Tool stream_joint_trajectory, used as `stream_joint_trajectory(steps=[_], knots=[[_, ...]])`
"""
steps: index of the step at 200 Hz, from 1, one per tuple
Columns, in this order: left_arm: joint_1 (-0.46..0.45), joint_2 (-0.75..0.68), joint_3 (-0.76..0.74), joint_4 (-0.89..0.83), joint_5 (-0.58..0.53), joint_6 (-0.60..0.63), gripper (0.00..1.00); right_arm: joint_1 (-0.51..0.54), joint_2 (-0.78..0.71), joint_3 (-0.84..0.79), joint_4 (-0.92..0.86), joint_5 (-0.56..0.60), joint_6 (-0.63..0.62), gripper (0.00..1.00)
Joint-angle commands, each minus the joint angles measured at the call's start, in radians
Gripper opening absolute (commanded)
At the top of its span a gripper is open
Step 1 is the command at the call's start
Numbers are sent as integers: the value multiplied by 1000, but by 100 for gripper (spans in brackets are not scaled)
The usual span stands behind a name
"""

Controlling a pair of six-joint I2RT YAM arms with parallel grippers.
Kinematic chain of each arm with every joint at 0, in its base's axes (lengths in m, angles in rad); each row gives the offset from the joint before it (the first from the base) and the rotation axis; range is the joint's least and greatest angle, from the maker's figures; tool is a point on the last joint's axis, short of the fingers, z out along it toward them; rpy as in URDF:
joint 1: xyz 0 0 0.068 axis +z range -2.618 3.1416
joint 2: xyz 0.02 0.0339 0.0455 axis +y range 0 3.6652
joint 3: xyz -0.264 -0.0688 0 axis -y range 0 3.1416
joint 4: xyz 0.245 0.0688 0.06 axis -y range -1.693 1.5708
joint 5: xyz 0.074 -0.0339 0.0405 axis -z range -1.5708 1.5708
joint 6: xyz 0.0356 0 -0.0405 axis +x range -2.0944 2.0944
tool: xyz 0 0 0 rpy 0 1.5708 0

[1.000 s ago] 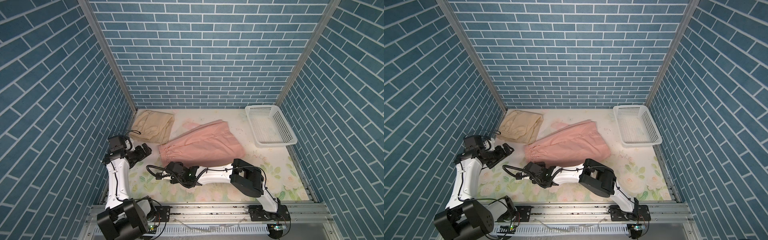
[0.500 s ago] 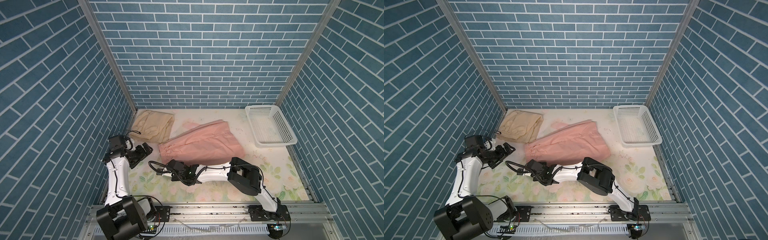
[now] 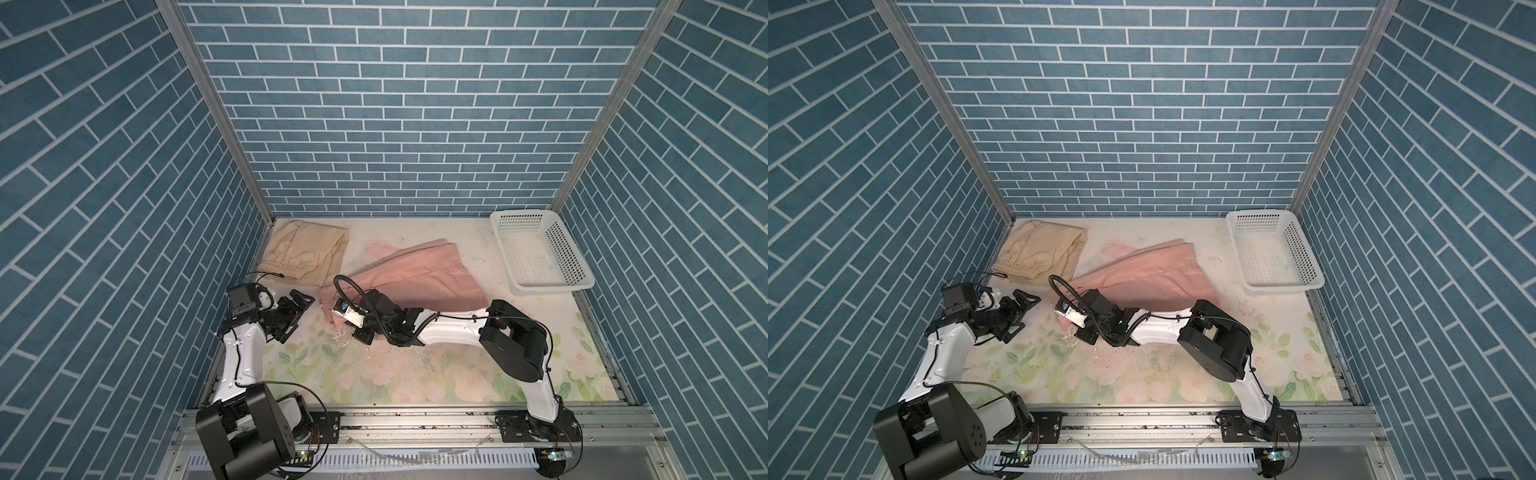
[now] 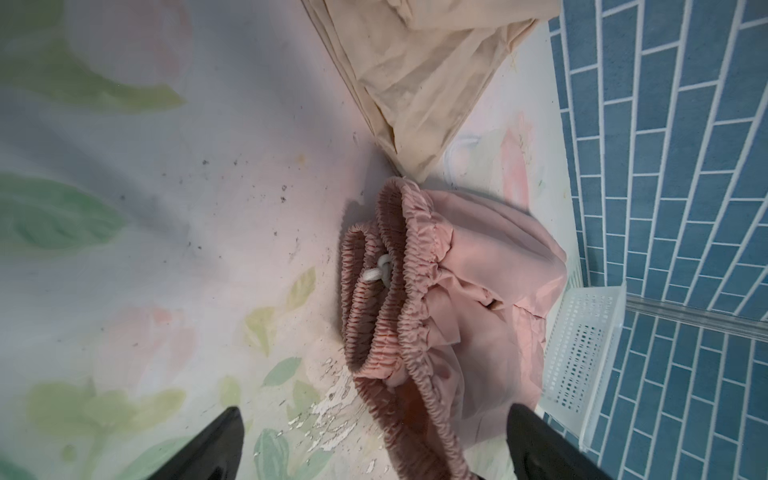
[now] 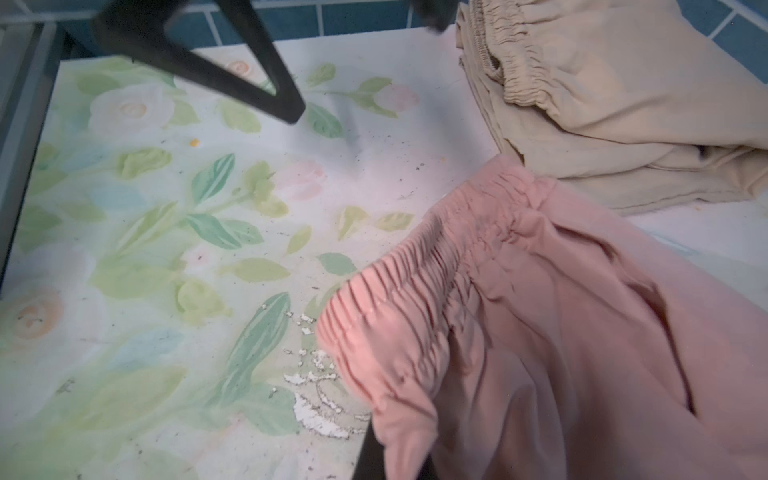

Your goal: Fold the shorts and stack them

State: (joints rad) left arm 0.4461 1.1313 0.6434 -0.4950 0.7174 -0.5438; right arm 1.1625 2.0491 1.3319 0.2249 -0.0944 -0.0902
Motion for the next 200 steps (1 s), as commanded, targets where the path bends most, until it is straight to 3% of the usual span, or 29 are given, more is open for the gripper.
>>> stream_joint_trajectory(steps=[1,28,75,144,200], knots=[[-10,-6,-90,215,113,-132,100,2,-35,-20,76,-42,89,0],[-27,46,-221,509,208,-313,100,-4,-43,-33,101,-45,90,0],[-39,101,-276,670,223,-406,100,-4,-38,-28,91,-51,66,0],[-77,130,-282,694,217,-430,100,-4,-18,-11,91,-75,62,0],[-187,243,-278,791,181,-455,100,-2,-10,0,89,-87,58,0]])
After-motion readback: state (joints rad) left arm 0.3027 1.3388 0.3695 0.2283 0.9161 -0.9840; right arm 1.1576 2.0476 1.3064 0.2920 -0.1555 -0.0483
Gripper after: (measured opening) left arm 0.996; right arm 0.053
